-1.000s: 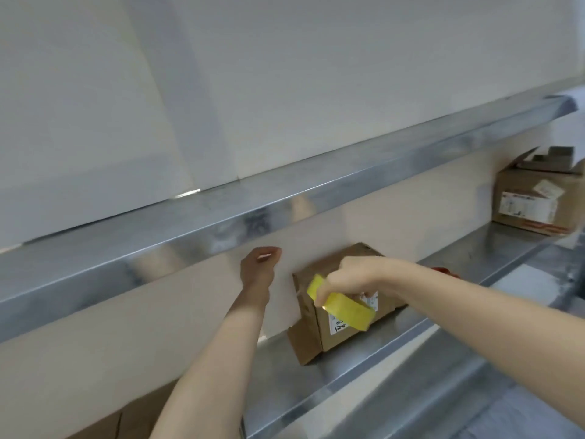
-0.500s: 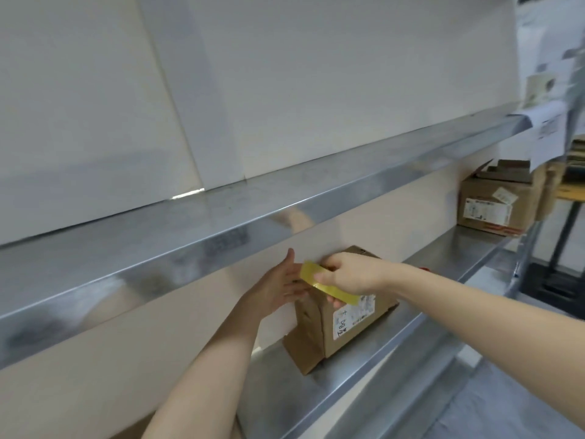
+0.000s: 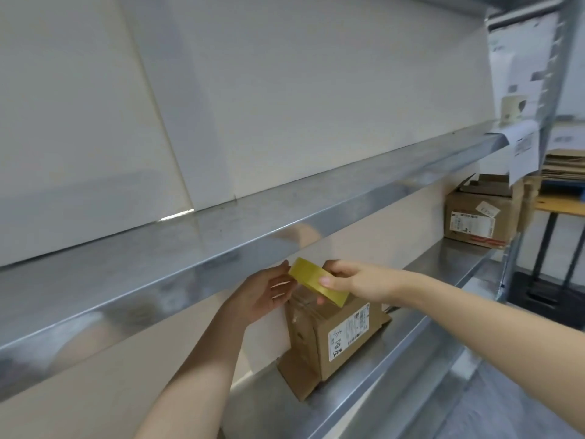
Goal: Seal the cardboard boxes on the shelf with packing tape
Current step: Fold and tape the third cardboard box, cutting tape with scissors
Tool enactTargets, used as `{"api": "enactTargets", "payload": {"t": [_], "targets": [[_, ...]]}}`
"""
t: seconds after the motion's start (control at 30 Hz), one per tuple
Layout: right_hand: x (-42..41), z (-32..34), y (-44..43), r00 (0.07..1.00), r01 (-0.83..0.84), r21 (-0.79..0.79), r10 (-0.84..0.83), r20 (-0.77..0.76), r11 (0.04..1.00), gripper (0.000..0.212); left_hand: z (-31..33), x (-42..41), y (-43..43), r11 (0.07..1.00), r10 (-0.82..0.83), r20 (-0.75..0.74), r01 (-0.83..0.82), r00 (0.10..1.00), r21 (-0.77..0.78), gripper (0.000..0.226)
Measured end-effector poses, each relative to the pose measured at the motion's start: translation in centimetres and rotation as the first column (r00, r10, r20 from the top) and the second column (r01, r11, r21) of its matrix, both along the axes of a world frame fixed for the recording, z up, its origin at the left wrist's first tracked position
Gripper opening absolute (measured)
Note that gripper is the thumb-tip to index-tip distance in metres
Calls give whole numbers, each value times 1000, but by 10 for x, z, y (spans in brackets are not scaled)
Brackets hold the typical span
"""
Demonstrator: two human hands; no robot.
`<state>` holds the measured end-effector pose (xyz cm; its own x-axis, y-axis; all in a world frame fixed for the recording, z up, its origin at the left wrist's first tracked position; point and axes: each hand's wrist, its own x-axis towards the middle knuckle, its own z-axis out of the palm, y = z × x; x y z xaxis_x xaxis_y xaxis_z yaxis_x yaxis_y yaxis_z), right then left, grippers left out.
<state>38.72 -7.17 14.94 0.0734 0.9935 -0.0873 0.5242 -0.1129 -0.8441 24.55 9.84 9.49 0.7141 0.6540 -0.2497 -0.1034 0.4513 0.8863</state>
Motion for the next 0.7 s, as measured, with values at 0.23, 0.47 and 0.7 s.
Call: {"api": "enactTargets", "payload": {"t": [0.23, 0.47, 0.7], "targets": [[9, -3, -6, 998, -17, 15, 15, 68, 1000, 30, 5, 10, -1, 1000, -9, -87, 10, 996, 16, 9], [14, -5, -9, 996, -28, 35, 25, 87, 999, 31, 8, 19, -4, 1000, -4, -175, 7, 985, 15, 18], [0, -6, -4, 946, 157, -16, -146, 289, 987, 36, 4, 17, 15, 888, 307, -196, -206, 931, 411, 13]]}}
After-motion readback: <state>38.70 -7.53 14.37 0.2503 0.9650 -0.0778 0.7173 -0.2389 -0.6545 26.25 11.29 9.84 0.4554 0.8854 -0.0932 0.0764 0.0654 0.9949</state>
